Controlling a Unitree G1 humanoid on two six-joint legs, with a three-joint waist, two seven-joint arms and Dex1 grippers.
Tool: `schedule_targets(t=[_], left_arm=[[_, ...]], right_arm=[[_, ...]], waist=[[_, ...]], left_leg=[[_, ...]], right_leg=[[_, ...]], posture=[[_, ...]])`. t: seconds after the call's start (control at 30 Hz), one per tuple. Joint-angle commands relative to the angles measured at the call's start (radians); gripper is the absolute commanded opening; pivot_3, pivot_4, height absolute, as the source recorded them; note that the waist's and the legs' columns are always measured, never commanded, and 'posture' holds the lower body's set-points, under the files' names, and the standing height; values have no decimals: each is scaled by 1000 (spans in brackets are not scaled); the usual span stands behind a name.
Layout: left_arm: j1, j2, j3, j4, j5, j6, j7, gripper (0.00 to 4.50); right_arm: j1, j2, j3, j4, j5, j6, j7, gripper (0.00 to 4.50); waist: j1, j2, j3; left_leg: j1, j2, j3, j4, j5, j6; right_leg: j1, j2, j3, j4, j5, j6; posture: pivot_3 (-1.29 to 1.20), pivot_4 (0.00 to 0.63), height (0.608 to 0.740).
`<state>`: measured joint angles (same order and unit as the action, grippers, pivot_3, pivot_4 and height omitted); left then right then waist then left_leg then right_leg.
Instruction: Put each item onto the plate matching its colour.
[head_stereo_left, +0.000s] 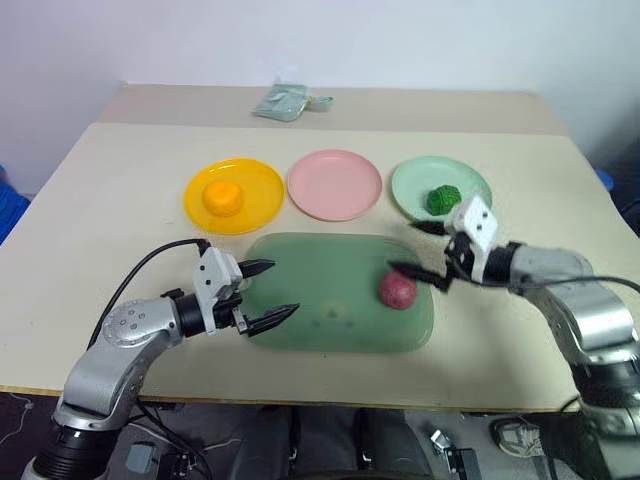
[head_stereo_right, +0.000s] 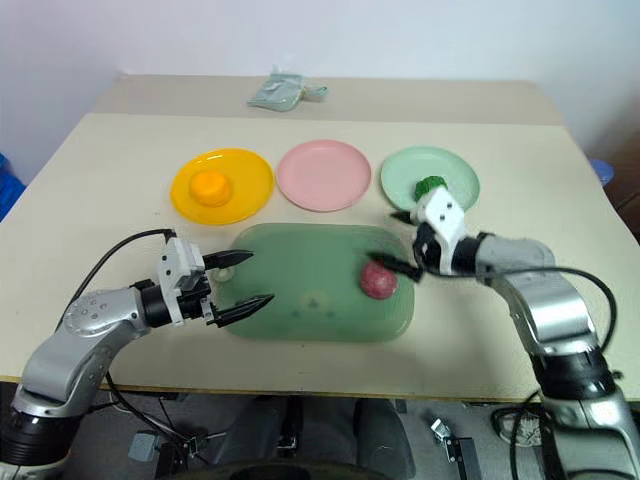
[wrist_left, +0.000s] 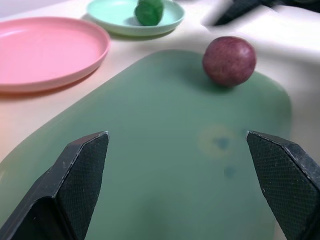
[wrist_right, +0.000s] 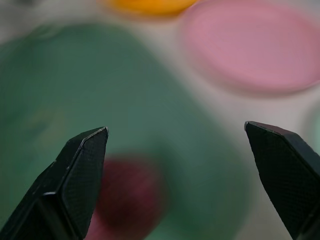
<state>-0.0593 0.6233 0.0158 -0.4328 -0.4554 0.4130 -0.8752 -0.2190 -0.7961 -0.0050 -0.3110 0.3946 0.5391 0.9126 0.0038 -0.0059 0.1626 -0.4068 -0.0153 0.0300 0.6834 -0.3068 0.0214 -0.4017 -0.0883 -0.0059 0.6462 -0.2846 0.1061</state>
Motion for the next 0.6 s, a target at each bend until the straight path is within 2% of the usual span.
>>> schedule_targets(t=[0.03,0.23,0.33,0.4,0.43,0.53,0.6], left_arm=[[-39,2,-7,4,-11,-12,-17,4500],[-56,-3,-14,14,-10,-11,-23,4500],[-52,-1,-10,10,-11,-10,-20,4500],[-46,0,-4,5,-12,-8,-16,4500],[-42,2,-1,2,-12,-8,-14,4500],[-25,4,17,-3,-11,-8,0,4500],[-3,-1,59,8,-1,-19,37,4500]], right_arm=[[39,-13,29,-45,-53,-24,-19,4453],[45,11,59,-23,-78,-21,-39,4453],[35,28,64,-8,-80,-24,-45,3607],[25,37,59,-5,-76,-29,-45,2730],[18,42,56,-5,-76,-31,-47,2554],[-28,64,51,3,-72,-40,-60,2549],[-132,145,64,45,-76,-50,-116,2549]], waist=[[-4,0,0],[-15,0,0],[-15,0,0],[-14,0,0],[-14,0,0],[-15,0,0],[-24,0,0]], left_leg=[[0,0,0,0,0,0],[-1,0,0,-1,1,-2],[-1,0,0,-1,1,-2],[-1,0,0,-1,1,-2],[-1,0,0,-1,1,-2],[-1,0,0,-1,1,-2],[-1,0,0,-1,1,-2]], right_leg=[[0,0,0,0,0,0],[-2,0,0,0,0,0],[-1,0,0,0,0,0],[-1,0,0,0,0,0],[-1,0,0,0,0,0],[-1,0,0,0,0,0],[-2,0,0,0,0,0]], posture=[[0,150,740],[0,150,740],[0,150,740],[0,150,740],[0,150,740],[0,150,740],[0,150,740]])
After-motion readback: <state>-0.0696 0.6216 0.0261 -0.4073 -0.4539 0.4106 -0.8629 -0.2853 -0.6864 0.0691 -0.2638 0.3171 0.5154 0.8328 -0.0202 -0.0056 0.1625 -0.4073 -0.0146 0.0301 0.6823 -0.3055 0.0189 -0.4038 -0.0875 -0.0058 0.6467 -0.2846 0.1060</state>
